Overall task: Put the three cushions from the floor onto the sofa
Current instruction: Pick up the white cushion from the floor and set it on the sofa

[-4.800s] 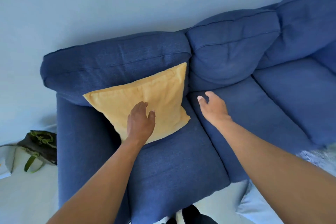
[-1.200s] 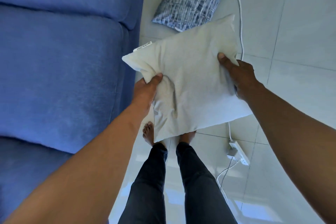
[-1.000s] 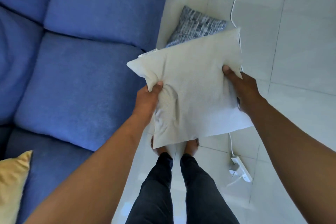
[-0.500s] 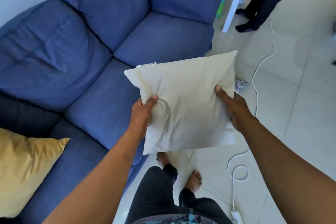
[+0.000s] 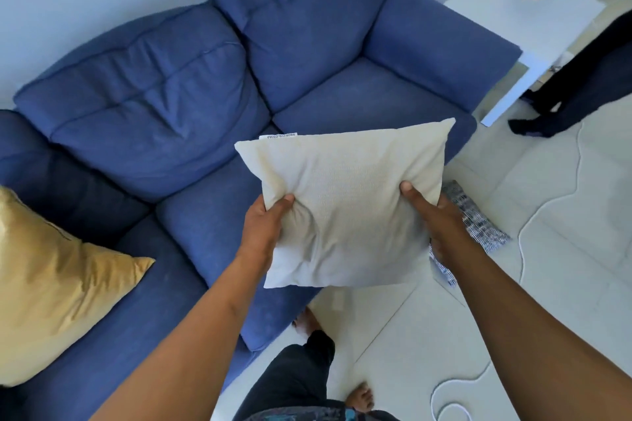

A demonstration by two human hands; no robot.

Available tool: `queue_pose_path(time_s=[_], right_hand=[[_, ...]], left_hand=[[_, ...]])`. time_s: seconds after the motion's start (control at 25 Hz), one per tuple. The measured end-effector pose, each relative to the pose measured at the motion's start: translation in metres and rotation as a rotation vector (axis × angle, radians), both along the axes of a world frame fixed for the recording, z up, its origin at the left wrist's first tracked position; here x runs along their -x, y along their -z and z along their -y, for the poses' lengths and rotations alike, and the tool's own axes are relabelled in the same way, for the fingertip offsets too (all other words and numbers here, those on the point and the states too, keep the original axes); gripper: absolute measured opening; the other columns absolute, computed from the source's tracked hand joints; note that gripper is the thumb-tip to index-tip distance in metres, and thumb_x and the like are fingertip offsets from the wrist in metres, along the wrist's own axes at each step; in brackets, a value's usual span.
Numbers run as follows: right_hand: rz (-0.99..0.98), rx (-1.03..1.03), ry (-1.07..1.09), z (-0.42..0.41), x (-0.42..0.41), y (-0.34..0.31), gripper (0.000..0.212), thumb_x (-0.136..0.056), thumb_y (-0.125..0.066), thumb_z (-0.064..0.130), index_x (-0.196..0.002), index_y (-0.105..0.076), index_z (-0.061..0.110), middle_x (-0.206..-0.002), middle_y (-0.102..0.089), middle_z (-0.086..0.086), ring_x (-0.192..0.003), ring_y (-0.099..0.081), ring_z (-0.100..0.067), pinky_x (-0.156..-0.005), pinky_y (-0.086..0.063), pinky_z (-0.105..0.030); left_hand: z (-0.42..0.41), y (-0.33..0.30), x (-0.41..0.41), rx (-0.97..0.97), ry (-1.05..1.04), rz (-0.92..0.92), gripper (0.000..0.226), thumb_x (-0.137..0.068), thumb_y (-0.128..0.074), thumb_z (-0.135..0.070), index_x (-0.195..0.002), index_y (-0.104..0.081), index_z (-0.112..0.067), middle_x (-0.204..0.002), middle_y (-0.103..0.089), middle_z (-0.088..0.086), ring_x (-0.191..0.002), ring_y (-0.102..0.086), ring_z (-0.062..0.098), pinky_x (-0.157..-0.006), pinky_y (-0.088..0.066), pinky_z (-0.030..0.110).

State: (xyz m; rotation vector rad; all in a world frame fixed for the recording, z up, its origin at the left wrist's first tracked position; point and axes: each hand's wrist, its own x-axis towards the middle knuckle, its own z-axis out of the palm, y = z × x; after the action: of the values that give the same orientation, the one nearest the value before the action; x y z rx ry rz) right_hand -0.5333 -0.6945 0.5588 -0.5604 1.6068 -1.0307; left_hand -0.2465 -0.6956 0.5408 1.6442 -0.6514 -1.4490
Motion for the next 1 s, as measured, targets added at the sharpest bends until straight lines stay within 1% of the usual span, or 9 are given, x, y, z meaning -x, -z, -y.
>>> queue_pose_path(time_s=[0.12, 0.2, 0.32, 0.4, 0.48, 0.52, 0.64, 0.8, 1.0], right_hand=[[-0.016, 0.006, -0.058, 0.05, -0.037, 0.003, 0.028, -0.083, -0.085, 0.04, -0.104, -0.074, 0.026, -0.107, -0.077, 0.015, -0.103, -0.07, -0.007, -0.098, -0.053, -0.035], [-0.022, 0.007, -0.107, 0.074, -0.057, 0.004, 0.029, -0.081, -0.086, 0.043, -0.102, -0.073, 0.029, -0.106, -0.077, 0.016, -0.105, -0.07, -0.009, -0.095, -0.053, -0.034], [-0.011, -0.028, -0.214, 0.108, -0.088, 0.007, 0.036, -0.077, -0.087, 0.049, -0.104, -0.072, 0.029, -0.11, -0.077, 0.012, -0.104, -0.07, -0.012, -0.096, -0.054, -0.038], [-0.004, -0.046, -0.296, 0.128, -0.105, 0.008, 0.05, -0.069, -0.089, 0.055, -0.108, -0.073, 0.027, -0.111, -0.078, 0.009, -0.105, -0.071, -0.015, -0.095, -0.055, -0.038], [0.01, -0.06, -0.389, 0.153, -0.123, 0.011, 0.07, -0.058, -0.092, 0.06, -0.115, -0.074, 0.025, -0.113, -0.081, 0.008, -0.109, -0.073, -0.018, -0.098, -0.056, -0.04], [0.02, -0.063, -0.419, 0.164, -0.13, 0.014, 0.071, -0.058, -0.093, 0.059, -0.118, -0.074, 0.024, -0.113, -0.081, 0.008, -0.109, -0.074, -0.019, -0.1, -0.056, -0.041], [0.051, -0.102, -0.551, 0.198, -0.151, 0.028, 0.062, -0.068, -0.092, 0.049, -0.121, -0.074, 0.022, -0.114, -0.082, 0.007, -0.109, -0.076, -0.018, -0.104, -0.057, -0.044], [0.04, -0.185, -0.736, 0.242, -0.175, 0.048, 0.074, -0.058, -0.095, 0.052, -0.122, -0.072, 0.023, -0.114, -0.081, 0.007, -0.11, -0.075, -0.019, -0.106, -0.056, -0.048], [-0.036, -0.127, -0.89, 0.294, -0.217, 0.067, 0.085, -0.054, -0.1, 0.053, -0.128, -0.066, 0.03, -0.12, -0.078, 0.011, -0.115, -0.071, -0.015, -0.109, -0.052, -0.045]], left_hand=[[0.03, -0.001, -0.038, 0.003, -0.065, 0.002, 0.035, -0.094, -0.074, -0.032, -0.128, -0.072, -0.023, -0.126, -0.079, -0.003, -0.118, -0.072, 0.023, -0.109, -0.055, 0.047], [0.042, 0.0, -0.058, 0.002, -0.098, 0.008, 0.035, -0.095, -0.075, -0.031, -0.128, -0.071, -0.021, -0.125, -0.078, -0.001, -0.117, -0.072, 0.023, -0.108, -0.055, 0.048], [0.053, 0.003, -0.091, -0.013, -0.178, 0.003, 0.035, -0.095, -0.075, -0.03, -0.127, -0.07, -0.017, -0.125, -0.078, 0.003, -0.118, -0.073, 0.027, -0.106, -0.057, 0.047], [0.052, 0.005, -0.107, -0.025, -0.234, 0.008, 0.035, -0.094, -0.076, -0.03, -0.127, -0.07, -0.018, -0.124, -0.078, 0.002, -0.117, -0.073, 0.027, -0.103, -0.058, 0.045], [0.053, 0.009, -0.122, -0.03, -0.309, 0.011, 0.036, -0.094, -0.076, -0.029, -0.128, -0.07, -0.019, -0.125, -0.079, 0.0, -0.117, -0.073, 0.025, -0.102, -0.058, 0.043], [0.054, 0.011, -0.127, -0.032, -0.332, 0.013, 0.036, -0.094, -0.077, -0.029, -0.129, -0.07, -0.02, -0.125, -0.079, 0.0, -0.117, -0.073, 0.024, -0.103, -0.058, 0.043], [0.059, 0.02, -0.137, -0.081, -0.416, 0.029, 0.04, -0.094, -0.077, -0.026, -0.132, -0.069, -0.018, -0.126, -0.078, 0.0, -0.117, -0.073, 0.023, -0.103, -0.058, 0.043], [0.07, 0.033, -0.141, -0.16, -0.57, 0.026, 0.035, -0.093, -0.077, -0.02, -0.127, -0.069, -0.017, -0.125, -0.078, 0.006, -0.115, -0.073, 0.028, -0.1, -0.059, 0.043], [0.109, 0.045, -0.163, -0.16, -0.702, 0.041, 0.038, -0.092, -0.075, -0.012, -0.129, -0.067, -0.012, -0.121, -0.077, 0.006, -0.113, -0.072, 0.029, -0.084, -0.058, 0.036]])
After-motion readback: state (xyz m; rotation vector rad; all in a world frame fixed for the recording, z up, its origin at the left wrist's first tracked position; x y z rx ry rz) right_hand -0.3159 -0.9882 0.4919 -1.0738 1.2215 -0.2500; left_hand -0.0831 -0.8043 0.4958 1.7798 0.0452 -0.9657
